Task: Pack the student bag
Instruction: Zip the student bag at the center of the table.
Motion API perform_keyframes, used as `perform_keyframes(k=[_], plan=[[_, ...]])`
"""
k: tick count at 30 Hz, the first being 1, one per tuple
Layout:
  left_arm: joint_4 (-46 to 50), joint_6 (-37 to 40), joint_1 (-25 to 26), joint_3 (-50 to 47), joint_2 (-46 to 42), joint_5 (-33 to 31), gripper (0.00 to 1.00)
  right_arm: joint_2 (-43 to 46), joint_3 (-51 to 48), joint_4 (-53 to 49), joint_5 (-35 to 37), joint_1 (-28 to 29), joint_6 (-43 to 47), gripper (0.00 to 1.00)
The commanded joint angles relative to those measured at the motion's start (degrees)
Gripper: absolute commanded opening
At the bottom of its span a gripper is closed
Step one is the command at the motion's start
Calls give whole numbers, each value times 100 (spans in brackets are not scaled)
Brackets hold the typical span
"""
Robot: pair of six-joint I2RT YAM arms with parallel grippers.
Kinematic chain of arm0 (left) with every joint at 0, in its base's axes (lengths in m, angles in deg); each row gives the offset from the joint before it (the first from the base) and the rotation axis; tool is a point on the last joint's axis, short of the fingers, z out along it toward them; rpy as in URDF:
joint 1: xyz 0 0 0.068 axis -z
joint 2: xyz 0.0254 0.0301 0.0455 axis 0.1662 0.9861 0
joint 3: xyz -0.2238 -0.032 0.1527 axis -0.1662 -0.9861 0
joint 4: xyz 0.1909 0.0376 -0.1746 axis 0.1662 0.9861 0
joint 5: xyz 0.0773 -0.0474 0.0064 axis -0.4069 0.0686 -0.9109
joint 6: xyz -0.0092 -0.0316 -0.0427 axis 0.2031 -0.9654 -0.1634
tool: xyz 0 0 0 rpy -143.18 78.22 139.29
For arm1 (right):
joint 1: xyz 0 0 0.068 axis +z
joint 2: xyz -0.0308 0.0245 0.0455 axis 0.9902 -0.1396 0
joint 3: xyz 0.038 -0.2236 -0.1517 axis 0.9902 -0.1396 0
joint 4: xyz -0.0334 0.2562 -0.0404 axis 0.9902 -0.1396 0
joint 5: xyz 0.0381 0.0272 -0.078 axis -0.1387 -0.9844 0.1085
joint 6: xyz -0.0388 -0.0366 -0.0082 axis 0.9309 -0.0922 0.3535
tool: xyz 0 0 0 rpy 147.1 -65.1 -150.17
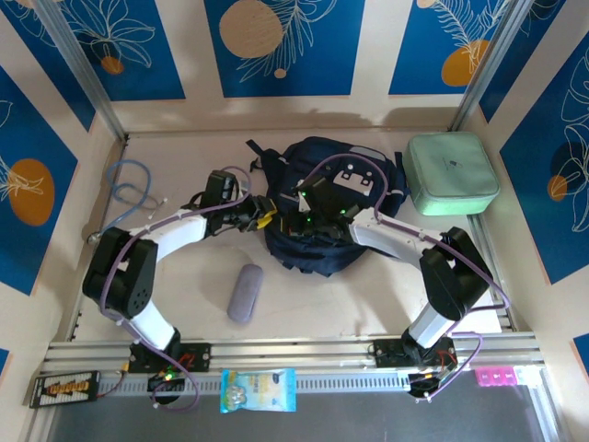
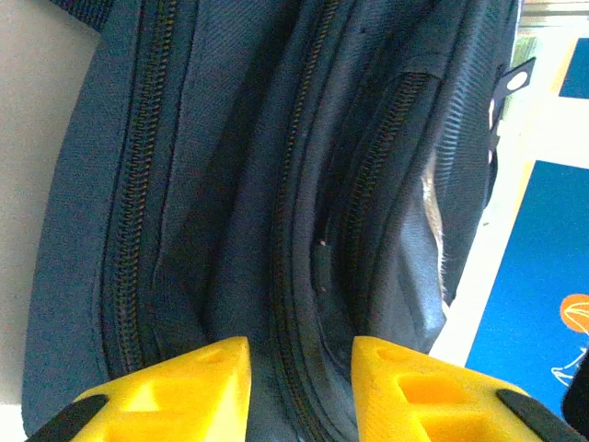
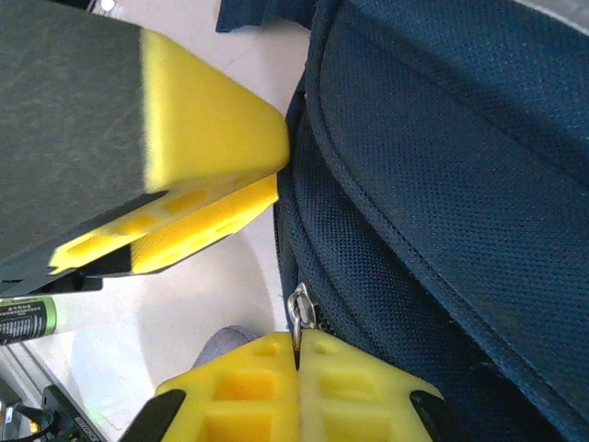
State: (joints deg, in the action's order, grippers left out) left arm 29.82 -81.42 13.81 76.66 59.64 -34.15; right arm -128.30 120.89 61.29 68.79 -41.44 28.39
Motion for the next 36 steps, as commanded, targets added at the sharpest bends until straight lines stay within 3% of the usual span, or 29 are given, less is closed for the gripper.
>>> perform_keyframes(k=[1,6,11,27,32,34,36], plan=[[-207,-78,96,176,224,82,33,120,-84,256,-234,45,50,0],[-416,-153,150,198,395,80,24,130,-93,162,-95,66,50,0],[-508,-84,107,308,432,-113,0,210,-148,-315,363,132,79,0],[72,669,-768,672,224,-122,0,1890,-1473,-1583,1963,-128,-269,0],[664,1336,-982,1046,461,-151,0,2229,-1684,-1469,1940,-391,-384,0],[901,1577,-1018,1200,564,-179,8,2201,-1591,-1310,1794,-389,-255,0],[1115,1777,-1041,1284,599,-289,24,2081,-1415,-1168,1661,-361,-124,0]])
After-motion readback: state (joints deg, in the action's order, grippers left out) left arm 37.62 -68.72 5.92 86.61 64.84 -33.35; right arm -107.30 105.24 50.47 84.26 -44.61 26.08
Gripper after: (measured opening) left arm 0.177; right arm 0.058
